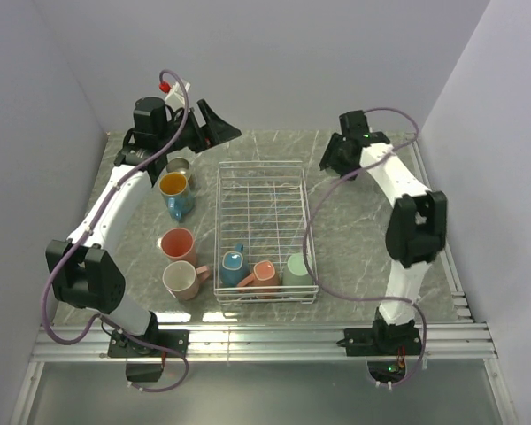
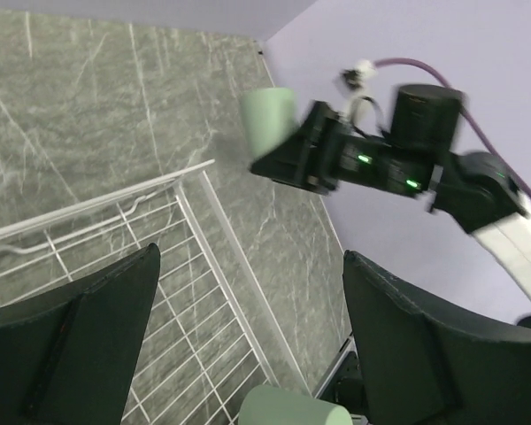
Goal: Load the cups into the dish rack
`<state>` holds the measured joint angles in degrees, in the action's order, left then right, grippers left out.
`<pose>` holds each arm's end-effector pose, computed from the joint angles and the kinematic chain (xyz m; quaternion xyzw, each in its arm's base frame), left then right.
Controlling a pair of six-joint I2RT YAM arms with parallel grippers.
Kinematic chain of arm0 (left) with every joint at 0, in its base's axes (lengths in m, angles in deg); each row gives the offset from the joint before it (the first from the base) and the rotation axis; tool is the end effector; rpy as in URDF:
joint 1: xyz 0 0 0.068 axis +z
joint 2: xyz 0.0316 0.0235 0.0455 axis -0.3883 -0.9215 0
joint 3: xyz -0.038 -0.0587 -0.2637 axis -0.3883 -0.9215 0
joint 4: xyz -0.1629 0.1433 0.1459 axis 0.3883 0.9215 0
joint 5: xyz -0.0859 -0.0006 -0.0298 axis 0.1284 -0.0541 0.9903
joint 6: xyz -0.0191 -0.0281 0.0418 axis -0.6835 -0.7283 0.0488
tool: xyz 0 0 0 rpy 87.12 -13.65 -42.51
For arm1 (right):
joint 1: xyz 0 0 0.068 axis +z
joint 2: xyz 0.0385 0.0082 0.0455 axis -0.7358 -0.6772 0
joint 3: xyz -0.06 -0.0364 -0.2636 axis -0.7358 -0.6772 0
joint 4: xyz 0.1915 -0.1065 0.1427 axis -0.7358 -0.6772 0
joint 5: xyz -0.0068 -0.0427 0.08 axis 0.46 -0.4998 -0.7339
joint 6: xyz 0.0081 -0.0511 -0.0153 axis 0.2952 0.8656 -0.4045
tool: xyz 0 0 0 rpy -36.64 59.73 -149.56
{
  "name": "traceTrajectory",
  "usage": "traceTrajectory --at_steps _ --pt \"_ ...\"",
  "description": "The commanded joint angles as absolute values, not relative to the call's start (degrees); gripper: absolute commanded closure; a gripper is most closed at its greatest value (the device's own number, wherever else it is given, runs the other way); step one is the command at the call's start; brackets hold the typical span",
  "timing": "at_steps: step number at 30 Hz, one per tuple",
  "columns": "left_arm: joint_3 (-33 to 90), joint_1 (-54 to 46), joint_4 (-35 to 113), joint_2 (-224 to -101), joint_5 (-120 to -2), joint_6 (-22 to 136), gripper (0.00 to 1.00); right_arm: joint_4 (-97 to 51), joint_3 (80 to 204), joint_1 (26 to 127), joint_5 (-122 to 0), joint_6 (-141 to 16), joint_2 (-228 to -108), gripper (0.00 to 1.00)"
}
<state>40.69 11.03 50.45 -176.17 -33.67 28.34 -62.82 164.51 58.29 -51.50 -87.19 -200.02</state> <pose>0.3514 -0.0948 0.3929 -0.0021 0.7731 -0.4758 0.4195 0.4299 0.0816 0.2613 0.1744 0.9389 0.0916 0.2821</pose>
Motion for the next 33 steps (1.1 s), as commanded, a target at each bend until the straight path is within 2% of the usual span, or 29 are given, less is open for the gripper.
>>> traceTrajectory --at_steps 1,3,9,12,20,28,31,33 --pt "44.2 9.5 50.7 -175.2 -34.8 29.9 0.11 -61.1 159.7 57.7 -55.9 -86.1 -187.7 1.00" --pt "44.1 9.1 51.1 -175.1 -34.1 30.7 0.10 -60.0 154.0 57.7 -63.1 -87.6 -181.3 1.00" --pt "40.8 8.3 50.1 -173.9 -26.8 29.2 0.06 -41.6 133.6 58.4 -92.9 -92.9 -161.4 1.00" --pt "38.0 8.1 47.1 -172.6 -23.6 26.1 0.06 -38.4 129.2 60.3 -99.9 -92.0 -154.9 1.00" --pt "35.9 2.4 47.8 -172.0 -22.1 23.6 0.05 -42.0 125.5 66.4 -104.7 -88.2 -146.3 1.00" --pt "37.2 -1.6 50.5 -172.8 -21.2 22.9 0.05 -41.4 126.3 71.5 -105.4 -88.3 -146.5 1.00" --pt "36.3 -2.3 49.6 -171.9 -20.0 22.5 0.09 -41.5 127.0 71.9 -105.2 -87.9 -146.8 1.00" --pt "36.2 -2.7 49.8 -171.3 -18.9 22.9 0.16 -42.0 127.7 72.0 -104.9 -87.2 -147.3 1.00"
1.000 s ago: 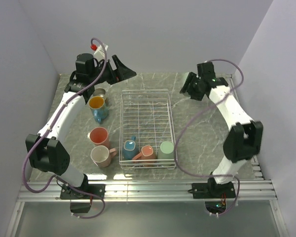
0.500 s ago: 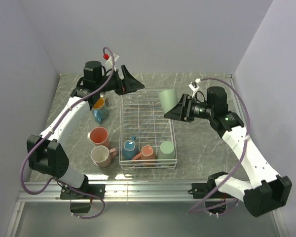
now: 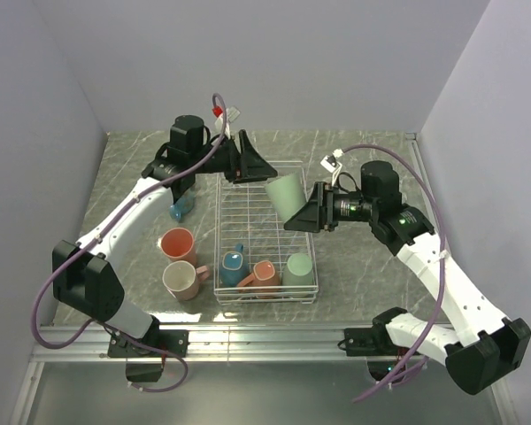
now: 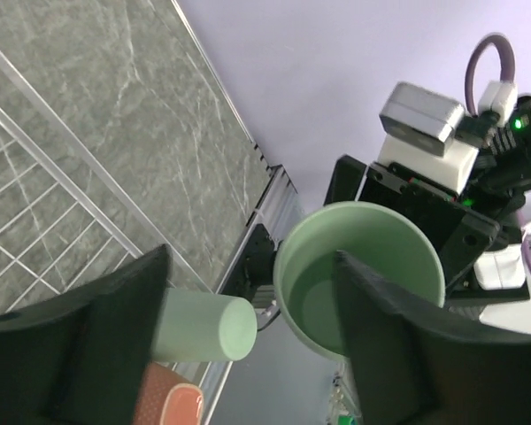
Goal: Load the cups into the dish rack
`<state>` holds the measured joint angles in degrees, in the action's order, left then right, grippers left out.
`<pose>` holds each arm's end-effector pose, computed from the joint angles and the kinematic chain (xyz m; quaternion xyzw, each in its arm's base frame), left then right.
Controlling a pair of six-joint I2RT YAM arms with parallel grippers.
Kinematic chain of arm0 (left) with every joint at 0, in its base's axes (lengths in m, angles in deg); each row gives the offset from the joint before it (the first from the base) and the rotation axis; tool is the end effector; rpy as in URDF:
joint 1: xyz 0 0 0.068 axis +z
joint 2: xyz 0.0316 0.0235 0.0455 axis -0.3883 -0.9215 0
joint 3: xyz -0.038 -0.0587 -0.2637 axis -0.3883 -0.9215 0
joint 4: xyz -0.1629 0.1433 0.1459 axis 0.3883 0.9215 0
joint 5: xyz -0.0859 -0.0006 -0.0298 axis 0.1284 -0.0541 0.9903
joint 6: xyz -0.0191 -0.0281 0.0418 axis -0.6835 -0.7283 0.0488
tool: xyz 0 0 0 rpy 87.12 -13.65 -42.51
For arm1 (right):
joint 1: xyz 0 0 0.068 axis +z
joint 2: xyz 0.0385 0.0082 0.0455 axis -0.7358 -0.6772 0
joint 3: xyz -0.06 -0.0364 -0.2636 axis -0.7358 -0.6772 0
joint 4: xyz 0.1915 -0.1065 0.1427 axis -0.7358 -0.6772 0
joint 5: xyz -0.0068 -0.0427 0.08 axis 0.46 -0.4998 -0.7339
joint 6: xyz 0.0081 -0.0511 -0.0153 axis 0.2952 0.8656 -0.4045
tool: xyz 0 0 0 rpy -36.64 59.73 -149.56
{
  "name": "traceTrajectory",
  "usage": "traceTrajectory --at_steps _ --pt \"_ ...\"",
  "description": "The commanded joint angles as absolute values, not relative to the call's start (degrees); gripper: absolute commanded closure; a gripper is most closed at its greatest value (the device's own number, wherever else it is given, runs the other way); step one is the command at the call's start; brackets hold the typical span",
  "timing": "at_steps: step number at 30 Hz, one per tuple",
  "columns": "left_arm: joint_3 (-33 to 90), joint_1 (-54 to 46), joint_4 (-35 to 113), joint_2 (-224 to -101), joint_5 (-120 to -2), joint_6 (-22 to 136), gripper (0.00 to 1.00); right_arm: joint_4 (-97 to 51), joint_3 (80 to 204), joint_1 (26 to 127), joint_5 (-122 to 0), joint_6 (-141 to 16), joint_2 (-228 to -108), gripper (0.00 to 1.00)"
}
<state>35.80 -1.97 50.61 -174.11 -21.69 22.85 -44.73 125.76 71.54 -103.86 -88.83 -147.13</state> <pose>0.3061 -0.1706 0.3765 0.1021 0.7664 -0.5806 0.2552 0.1924 0.1164 0.3612 -0.1752 0.7716 0.5503 0.2666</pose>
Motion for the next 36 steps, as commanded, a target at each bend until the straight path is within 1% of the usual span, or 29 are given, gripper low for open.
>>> traceTrajectory --at_steps 1,2,4,5,7,8,10,11,12,13,14,18,19,20,21,22,23,24,25,27,30,31,32,34,36 --pt "36.1 -3.2 49.7 -171.0 -18.2 22.9 0.26 -42.6 128.0 72.0 -104.7 -86.8 -147.5 1.00" --pt "35.6 -3.3 49.2 -170.4 -17.6 22.9 0.33 -43.4 129.0 72.1 -104.3 -85.6 -148.0 1.00" --pt "34.8 -4.1 47.8 -169.7 -14.8 22.9 0.42 -45.0 130.1 72.0 -102.8 -84.3 -148.6 1.00" --pt "34.3 -4.5 47.4 -168.9 -13.9 22.9 0.48 -45.8 131.7 72.0 -102.1 -83.1 -149.3 1.00" --pt "34.1 -5.7 47.0 -168.0 -11.8 23.6 0.53 -46.8 132.9 72.0 -101.4 -82.4 -150.1 1.00" --pt "33.7 -6.1 47.0 -167.0 -11.2 24.0 0.58 -47.1 134.1 72.0 -101.0 -82.0 -150.9 1.00" --pt "33.2 -7.0 46.4 -166.1 -9.8 24.1 0.61 -47.2 135.0 72.0 -101.0 -81.5 -151.8 1.00" --pt "32.8 -7.2 46.6 -165.4 -9.5 24.4 0.67 -47.6 135.9 72.1 -100.8 -81.3 -152.6 1.00" --pt "32.6 -7.4 46.8 -165.0 -9.4 24.6 0.73 -47.9 136.3 72.0 -100.7 -80.9 -152.9 1.00" --pt "32.6 -7.7 48.4 -164.8 -10.1 25.1 0.81 -48.1 136.5 72.1 -100.6 -80.6 -153.1 1.00" --pt "32.4 -7.7 49.3 -164.1 -10.7 26.1 0.99 -48.2 137.0 72.1 -99.5 -80.4 -153.3 1.00" --pt "29.4 -7.7 48.0 -161.3 -13.5 25.6 1.00 -48.1 136.9 72.0 -97.3 -81.0 -152.6 1.00" --pt "28.6 -7.7 47.2 -160.4 -14.6 25.2 1.00 -47.7 136.6 71.8 -96.9 -81.4 -152.3 0.95" --pt "26.7 -7.7 45.2 -158.8 -17.2 23.8 1.00 -46.6 136.4 71.7 -95.5 -83.0 -151.6 0.66" --pt "25.6 -7.7 43.8 -157.9 -18.4 22.9 1.00 -45.5 136.0 71.5 -95.0 -84.4 -151.1 0.51" --pt "24.5 -7.7 42.2 -157.3 -19.6 21.9 1.00 -44.0 135.4 71.2 -94.9 -86.0 -150.5 0.38" --pt "22.2 -7.7 38.1 -156.0 -20.9 19.3 1.00 -42.1 133.6 70.5 -95.2 -90.1 -149.1 0.30" --pt "21.0 -7.7 35.8 -155.4 -23.1 17.9 1.00 -40.0 132.5 70.2 -95.6 -92.4 -148.3 0.14" --pt "19.9 -7.7 33.9 -154.9 -24.2 16.4 1.00 -35.6 130.3 70.0 -95.9 -94.8 -147.6 0.08" --pt "17.4 -7.7 28.6 -153.5 -27.9 12.6 1.00 -29.1 128.0 69.6 -96.3 -101.9 -146.0 0.07" --pt "15.6 -7.7 24.7 -152.0 -34.7 9.1 1.00 -21.5 122.0 69.5 -96.4 -112.8 -143.9 0.06" --pt "15.1 -7.7 23.2 -151.8 -36.3 8.1 1.00 -13.9 120.1 69.5 -96.8 -116.2 -143.4 0.05" --pt "14.1 -7.7 22.2 -151.3 -37.8 6.4 1.00 -10.2 116.4 69.5 -96.9 -122.2 -142.8 0.05" --pt "13.5 -7.7 19.8 -150.7 -41.8 4.5 1.00 -2.0 112.2 69.5 -96.3 -127.2 -142.5 0.05" --pt "13.0 -7.9 18.7 -150.5 -43.4 3.9 1.00 2.7 110.4 69.5 -95.6 -131.6 -142.4 0.05"
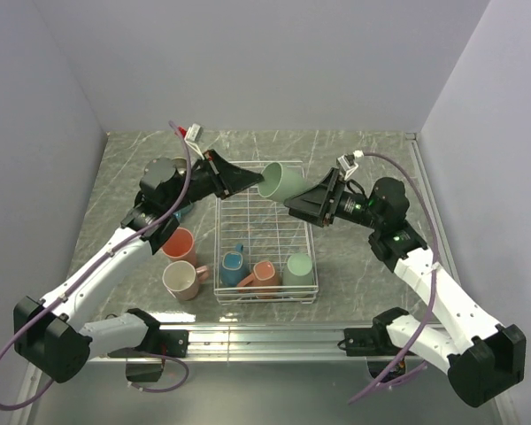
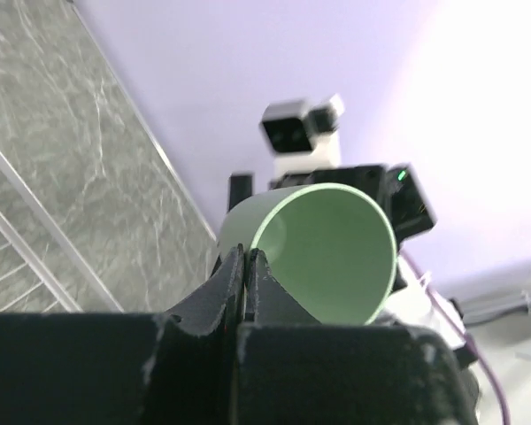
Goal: Load the cups into the dish rack
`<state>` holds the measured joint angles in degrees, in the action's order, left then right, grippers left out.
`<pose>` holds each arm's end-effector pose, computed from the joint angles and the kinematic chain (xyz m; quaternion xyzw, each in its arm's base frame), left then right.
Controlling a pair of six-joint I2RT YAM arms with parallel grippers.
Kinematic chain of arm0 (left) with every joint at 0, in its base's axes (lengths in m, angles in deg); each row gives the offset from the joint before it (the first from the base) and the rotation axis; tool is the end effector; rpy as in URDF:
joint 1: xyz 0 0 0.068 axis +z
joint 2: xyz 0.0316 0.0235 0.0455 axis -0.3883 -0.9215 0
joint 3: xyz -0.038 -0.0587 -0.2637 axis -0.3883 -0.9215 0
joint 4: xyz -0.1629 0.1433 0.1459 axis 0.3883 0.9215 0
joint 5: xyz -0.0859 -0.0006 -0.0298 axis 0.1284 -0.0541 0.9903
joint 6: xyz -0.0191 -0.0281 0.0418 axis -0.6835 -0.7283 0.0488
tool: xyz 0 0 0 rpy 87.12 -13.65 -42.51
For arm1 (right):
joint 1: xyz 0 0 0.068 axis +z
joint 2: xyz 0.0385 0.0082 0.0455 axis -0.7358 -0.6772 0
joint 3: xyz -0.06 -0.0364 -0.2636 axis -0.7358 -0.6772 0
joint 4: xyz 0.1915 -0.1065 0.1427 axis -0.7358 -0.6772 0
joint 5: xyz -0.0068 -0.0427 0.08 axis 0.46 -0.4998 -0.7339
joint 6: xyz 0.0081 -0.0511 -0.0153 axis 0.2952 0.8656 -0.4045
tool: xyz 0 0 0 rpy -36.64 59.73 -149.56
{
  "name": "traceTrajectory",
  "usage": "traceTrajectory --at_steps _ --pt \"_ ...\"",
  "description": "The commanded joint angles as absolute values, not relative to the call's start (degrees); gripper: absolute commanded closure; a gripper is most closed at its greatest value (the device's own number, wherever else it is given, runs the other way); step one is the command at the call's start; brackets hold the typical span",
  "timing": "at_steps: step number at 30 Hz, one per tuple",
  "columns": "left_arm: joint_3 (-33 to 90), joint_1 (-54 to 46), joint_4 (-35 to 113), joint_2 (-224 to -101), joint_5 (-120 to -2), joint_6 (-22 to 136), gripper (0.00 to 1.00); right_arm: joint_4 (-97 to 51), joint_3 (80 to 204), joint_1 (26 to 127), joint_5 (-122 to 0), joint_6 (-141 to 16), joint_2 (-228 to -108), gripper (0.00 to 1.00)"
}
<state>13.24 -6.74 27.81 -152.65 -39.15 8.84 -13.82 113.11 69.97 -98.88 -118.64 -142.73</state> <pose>0.2217 -0.1466 0.3852 0.0144 0.6811 -0.6261 0.3794 0.1951 0.1086 0.3518 -0.0294 0.7093 0.6416 0.2904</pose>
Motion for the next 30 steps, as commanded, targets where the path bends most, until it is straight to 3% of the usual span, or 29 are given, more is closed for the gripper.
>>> traceTrajectory --at_steps 1,8,15,30 --pt "13.2 -7.9 19.0 -150.5 -44.0 4.0 1.00 3.2 110.0 69.5 -95.3 -132.1 -142.5 0.04" --pt "11.9 -8.7 19.7 -149.4 -45.6 3.6 1.00 10.4 111.2 69.5 -94.1 -136.4 -143.8 0.04" --pt "7.7 -8.6 18.8 -146.5 -47.3 1.6 1.00 30.5 108.1 67.4 -95.4 -148.0 -144.9 0.02" --pt "10.0 -8.5 20.2 -148.1 -45.0 3.8 1.00 24.3 109.5 66.8 -94.8 -145.8 -145.2 0.05"
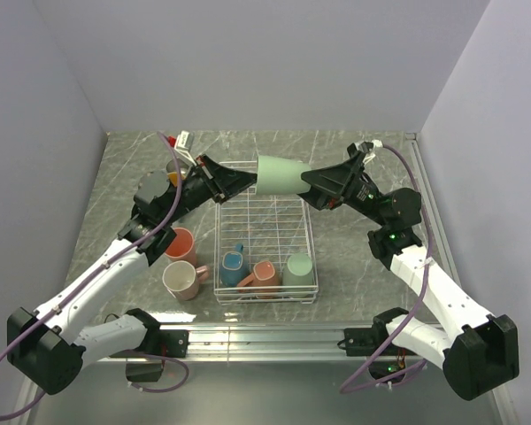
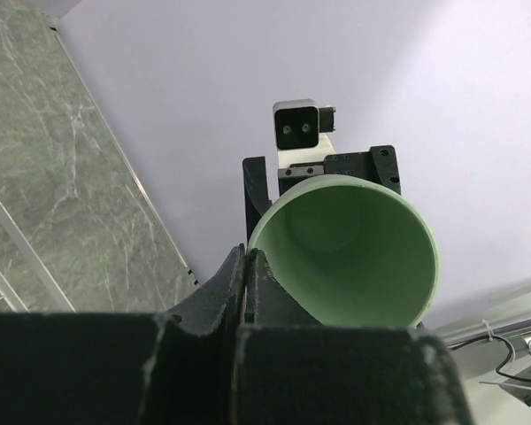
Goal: Load the cups into the dish rack
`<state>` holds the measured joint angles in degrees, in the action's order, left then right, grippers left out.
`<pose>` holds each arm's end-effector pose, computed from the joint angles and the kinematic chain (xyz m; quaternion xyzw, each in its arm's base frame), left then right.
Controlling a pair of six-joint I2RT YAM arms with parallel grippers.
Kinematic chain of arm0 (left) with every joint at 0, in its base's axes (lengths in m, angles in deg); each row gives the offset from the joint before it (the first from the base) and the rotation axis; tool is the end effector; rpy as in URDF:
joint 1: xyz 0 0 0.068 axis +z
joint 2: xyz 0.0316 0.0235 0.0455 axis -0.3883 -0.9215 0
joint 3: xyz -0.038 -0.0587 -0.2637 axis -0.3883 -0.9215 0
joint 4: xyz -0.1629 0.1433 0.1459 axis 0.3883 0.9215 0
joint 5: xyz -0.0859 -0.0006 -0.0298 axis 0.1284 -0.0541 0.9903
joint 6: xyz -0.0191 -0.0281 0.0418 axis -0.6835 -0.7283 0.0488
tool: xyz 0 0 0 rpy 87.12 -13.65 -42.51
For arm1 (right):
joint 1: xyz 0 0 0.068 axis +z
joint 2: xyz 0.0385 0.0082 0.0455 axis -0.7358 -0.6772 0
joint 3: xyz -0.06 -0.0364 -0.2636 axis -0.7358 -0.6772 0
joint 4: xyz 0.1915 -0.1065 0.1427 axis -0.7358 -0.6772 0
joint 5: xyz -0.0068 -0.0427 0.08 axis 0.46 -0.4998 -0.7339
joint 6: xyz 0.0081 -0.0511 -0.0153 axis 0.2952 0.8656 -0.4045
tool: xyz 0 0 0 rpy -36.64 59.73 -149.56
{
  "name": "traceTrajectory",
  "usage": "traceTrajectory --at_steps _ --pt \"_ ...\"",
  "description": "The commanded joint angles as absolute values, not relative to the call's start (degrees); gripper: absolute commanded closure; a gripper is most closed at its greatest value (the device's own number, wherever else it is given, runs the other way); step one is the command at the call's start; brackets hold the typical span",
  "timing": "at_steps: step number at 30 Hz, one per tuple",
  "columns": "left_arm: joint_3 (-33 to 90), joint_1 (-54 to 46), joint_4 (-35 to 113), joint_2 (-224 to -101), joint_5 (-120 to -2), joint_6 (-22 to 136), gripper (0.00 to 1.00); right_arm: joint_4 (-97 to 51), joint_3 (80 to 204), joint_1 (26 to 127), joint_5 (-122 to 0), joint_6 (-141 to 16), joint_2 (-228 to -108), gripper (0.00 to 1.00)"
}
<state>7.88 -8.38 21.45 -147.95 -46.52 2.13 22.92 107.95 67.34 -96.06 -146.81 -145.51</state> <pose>0.2038 -0.1399 0.3831 -0.0452 0.6436 -0.6518 0.3986 0.2009 0.0986 0.3722 0.0244 0.5708 0.7643 0.2992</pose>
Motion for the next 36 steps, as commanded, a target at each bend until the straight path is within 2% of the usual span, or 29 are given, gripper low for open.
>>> traceTrajectory --at_steps 1,3,7,9,10,17,20,21,24,27,32,33,36 --pt "10.8 -8.6 20.9 -148.3 -45.0 4.7 1.00 23.8 109.7 66.9 -94.8 -145.6 -145.4 0.08" --pt "11.4 -8.7 22.4 -148.5 -44.3 5.8 1.00 22.4 110.2 66.9 -94.7 -145.0 -145.7 0.13" --pt "12.8 -8.6 24.9 -148.3 -44.0 8.4 1.00 20.3 110.9 66.9 -94.1 -143.3 -146.2 0.44" --pt "12.9 -8.6 25.5 -148.3 -43.3 9.2 1.00 19.1 111.6 66.9 -94.3 -142.8 -146.7 0.53" --pt "12.8 -8.6 25.8 -148.3 -43.1 9.4 1.00 18.6 111.9 66.9 -94.4 -142.4 -146.9 0.61" --pt "15.6 -8.6 35.4 -148.4 -42.2 14.9 0.98 13.9 115.7 66.9 -96.1 -139.6 -148.0 0.90" --pt "18.1 -8.6 44.1 -147.3 -47.5 19.2 0.63 5.2 119.4 66.4 -97.4 -134.3 -147.5 0.96" --pt "18.8 -8.7 46.9 -146.9 -49.5 20.3 0.41 2.0 120.5 65.8 -97.6 -129.9 -147.2 0.96" --pt "20.5 -8.6 55.1 -145.7 -56.5 23.6 0.16 -11.0 124.6 65.0 -97.0 -120.5 -145.9 0.99" --pt "21.8 -8.4 62.1 -144.7 -63.4 25.6 0.04 -19.3 126.3 64.2 -95.8 -114.0 -144.8 1.00" --pt "22.9 -7.7 71.5 -143.1 -73.1 26.4 0.02 -40.0 131.0 64.8 -87.1 -101.0 -144.6 1.00" --pt "23.2 -7.7 72.5 -142.6 -74.1 26.6 0.01 -43.8 132.6 65.6 -81.0 -95.4 -144.9 1.00" --pt "24.7 -7.3 77.6 -142.6 -79.4 27.0 0.01 -54.9 138.3 70.6 -72.5 -87.2 -147.0 1.00"
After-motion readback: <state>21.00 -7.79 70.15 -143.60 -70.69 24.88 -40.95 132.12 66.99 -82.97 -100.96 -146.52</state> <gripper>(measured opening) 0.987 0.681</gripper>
